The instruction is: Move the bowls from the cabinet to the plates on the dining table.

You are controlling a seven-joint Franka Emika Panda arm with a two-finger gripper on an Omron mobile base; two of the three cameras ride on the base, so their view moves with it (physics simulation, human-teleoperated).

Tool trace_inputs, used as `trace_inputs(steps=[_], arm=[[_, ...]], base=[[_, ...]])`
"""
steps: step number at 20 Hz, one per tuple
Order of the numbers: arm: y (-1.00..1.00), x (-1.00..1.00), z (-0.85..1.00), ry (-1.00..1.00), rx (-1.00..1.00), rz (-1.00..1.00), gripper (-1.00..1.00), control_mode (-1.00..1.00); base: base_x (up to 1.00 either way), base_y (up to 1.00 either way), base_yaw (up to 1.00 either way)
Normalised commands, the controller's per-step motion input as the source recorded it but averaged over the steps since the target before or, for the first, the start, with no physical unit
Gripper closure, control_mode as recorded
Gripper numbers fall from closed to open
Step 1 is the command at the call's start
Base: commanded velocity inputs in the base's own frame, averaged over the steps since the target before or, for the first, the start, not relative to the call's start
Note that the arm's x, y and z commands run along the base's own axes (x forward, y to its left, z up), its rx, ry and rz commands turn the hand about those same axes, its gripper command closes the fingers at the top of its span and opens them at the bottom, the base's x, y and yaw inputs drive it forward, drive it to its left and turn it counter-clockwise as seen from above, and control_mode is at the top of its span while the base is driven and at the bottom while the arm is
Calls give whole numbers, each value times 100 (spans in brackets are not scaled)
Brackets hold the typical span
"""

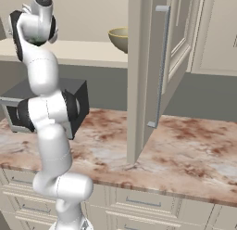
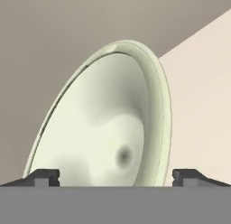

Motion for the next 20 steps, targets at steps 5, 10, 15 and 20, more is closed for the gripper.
trace_inputs(steps=[5,10,15,20], arm=[[0,0,0,0,0,0,100,-100],[0,0,0,0,0,0,100,-100],[0,0,0,0,0,0,100,-100],[-2,-6,0,0,0,0,100,-100]], base=[[0,0,0],[0,0,0],[0,0,0],[0,0,0]])
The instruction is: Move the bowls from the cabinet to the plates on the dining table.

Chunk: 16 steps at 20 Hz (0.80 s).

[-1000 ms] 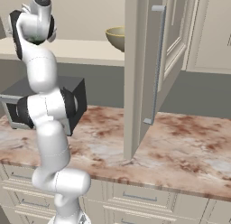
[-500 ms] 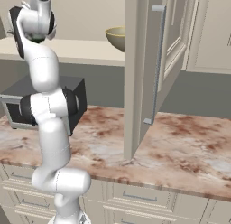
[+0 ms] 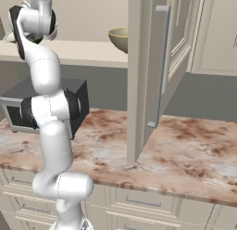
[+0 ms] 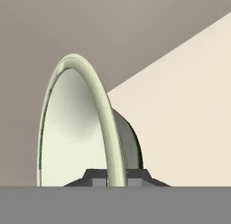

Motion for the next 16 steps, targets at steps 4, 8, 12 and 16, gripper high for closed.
trace_inputs(steps=[4,8,12,16], arm=[[-15,-26,0,0,0,-6,100,-100],[-27,-45,0,0,2,-10,100,-100],[-44,-53,-1,0,4,-14,100,-100],[-47,-60,-6,0,6,-13,100,-100]], base=[[0,0,0],[0,0,0],[0,0,0],[0,0,0]])
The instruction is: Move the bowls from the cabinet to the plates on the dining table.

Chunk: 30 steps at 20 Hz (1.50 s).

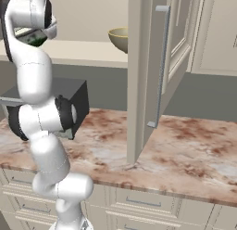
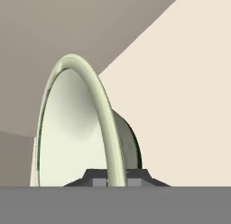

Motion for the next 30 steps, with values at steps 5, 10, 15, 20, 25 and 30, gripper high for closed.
trace_inputs(steps=[5,10,15,20,25,30], arm=[[-49,-66,-1,0,9,-13,100,-100],[-56,-72,0,0,11,-13,100,-100],[-49,-75,0,0,14,-11,100,-100],[-36,-76,0,0,15,-8,100,-100],[-37,-88,0,0,13,-6,100,-100],[-40,-90,0,0,11,-4,100,-100]], base=[[0,0,0],[0,0,0],[0,0,0],[0,0,0],[0,0,0],[0,0,0]])
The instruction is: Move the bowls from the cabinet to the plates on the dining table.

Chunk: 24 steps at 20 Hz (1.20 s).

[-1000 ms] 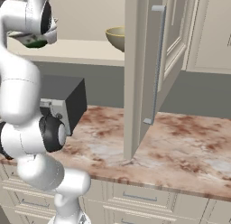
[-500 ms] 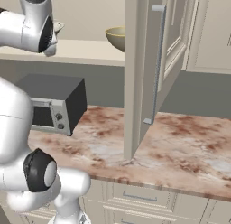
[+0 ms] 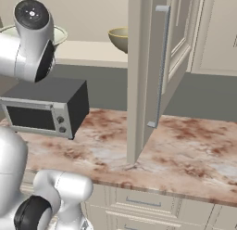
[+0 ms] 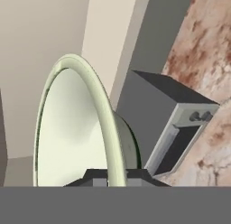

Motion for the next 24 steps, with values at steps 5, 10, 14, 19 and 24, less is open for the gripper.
trace_inputs(steps=[5,10,14,19,24], arm=[[-38,-75,-9,0,4,-4,100,-100],[-31,-49,-30,6,0,-4,100,-100],[-21,-40,-38,10,0,-4,100,-100],[-8,-40,-14,8,0,-1,100,-100],[0,-17,0,0,0,0,100,-100]], base=[[0,0,0],[0,0,0],[0,0,0],[0,0,0],[0,0,0]])
